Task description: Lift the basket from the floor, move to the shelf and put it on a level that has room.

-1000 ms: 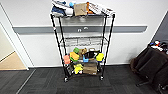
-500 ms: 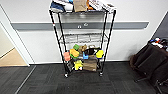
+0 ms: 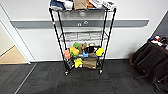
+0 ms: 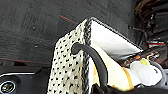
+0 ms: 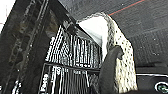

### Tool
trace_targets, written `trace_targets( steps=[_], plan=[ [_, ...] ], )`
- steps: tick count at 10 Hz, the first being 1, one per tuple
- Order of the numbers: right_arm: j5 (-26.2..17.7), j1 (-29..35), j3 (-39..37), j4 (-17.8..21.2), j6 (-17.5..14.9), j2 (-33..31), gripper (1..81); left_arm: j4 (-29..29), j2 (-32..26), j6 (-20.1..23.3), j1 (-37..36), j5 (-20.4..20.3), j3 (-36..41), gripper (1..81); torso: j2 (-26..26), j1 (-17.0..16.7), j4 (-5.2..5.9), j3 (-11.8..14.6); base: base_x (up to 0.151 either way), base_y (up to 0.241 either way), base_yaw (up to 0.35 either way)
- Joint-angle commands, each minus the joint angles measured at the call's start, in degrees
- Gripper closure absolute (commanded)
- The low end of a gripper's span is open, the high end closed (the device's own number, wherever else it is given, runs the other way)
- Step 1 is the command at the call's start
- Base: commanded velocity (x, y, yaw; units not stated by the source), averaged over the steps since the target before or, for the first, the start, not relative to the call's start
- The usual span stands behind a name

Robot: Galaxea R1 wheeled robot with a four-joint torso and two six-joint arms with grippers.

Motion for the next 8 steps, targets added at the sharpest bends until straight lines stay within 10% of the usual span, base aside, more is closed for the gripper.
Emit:
trace_targets(
  steps=[1, 8],
  plan=[
    [-0.91, 5.98, 2.56, 0.64, -0.18, -1.59, 81.1, 0.16, -1.35, -0.29, -5.17, 1.36, 1.25, 81.1, 5.55, -3.58, 0.00, 4.28, 0.000, 0.000, 0.000],
    [-0.91, 5.72, 2.47, 0.64, -0.27, -1.50, 81.1, 1.04, -0.30, -0.29, -4.12, 1.36, -0.60, 81.1, 19.19, -12.61, 0.00, 16.15, 0.000, 0.000, 0.000]
  ],
)
